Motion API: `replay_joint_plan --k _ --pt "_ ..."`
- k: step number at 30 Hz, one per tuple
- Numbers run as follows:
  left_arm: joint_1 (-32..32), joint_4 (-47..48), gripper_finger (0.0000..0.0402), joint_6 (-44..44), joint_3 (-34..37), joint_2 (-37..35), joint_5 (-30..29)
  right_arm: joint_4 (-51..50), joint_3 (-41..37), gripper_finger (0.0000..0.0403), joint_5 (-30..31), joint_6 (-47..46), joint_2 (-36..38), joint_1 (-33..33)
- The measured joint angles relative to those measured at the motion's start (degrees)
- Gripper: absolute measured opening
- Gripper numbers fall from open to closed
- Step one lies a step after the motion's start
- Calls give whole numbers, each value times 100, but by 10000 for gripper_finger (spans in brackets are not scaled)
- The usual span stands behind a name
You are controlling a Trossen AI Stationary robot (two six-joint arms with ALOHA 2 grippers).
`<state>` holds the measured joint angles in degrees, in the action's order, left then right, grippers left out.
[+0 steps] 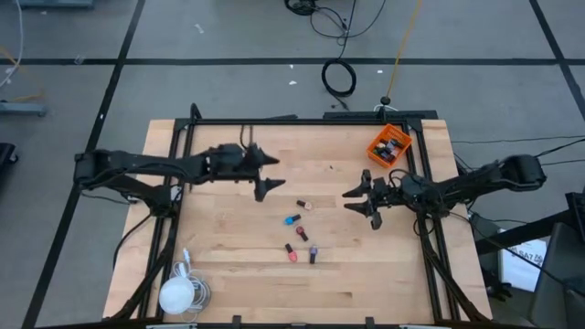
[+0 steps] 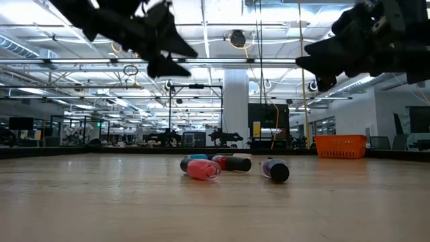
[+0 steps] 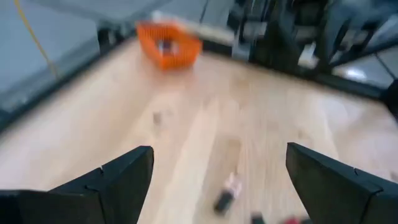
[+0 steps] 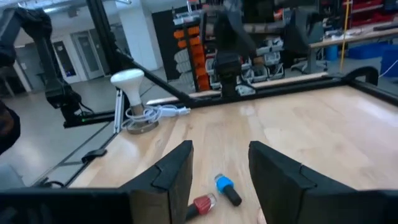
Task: Pick & Place Nail Polish
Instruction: Put the blue nail polish bottle into the orange basket
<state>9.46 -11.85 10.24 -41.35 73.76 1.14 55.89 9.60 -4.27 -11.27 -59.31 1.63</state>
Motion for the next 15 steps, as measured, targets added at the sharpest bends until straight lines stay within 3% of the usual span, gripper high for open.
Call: replay_joint_plan --k 3,9,15 --pt "-88 -27 356 192 77 437 120 53 10 144 -2 5 -185 -11" --pt "-434 -258 356 196 -118 1326 931 125 10 144 1 50 -345 -11" --pt "-966 866 356 205 -1026 2085 628 139 8 144 17 171 -347 -15"
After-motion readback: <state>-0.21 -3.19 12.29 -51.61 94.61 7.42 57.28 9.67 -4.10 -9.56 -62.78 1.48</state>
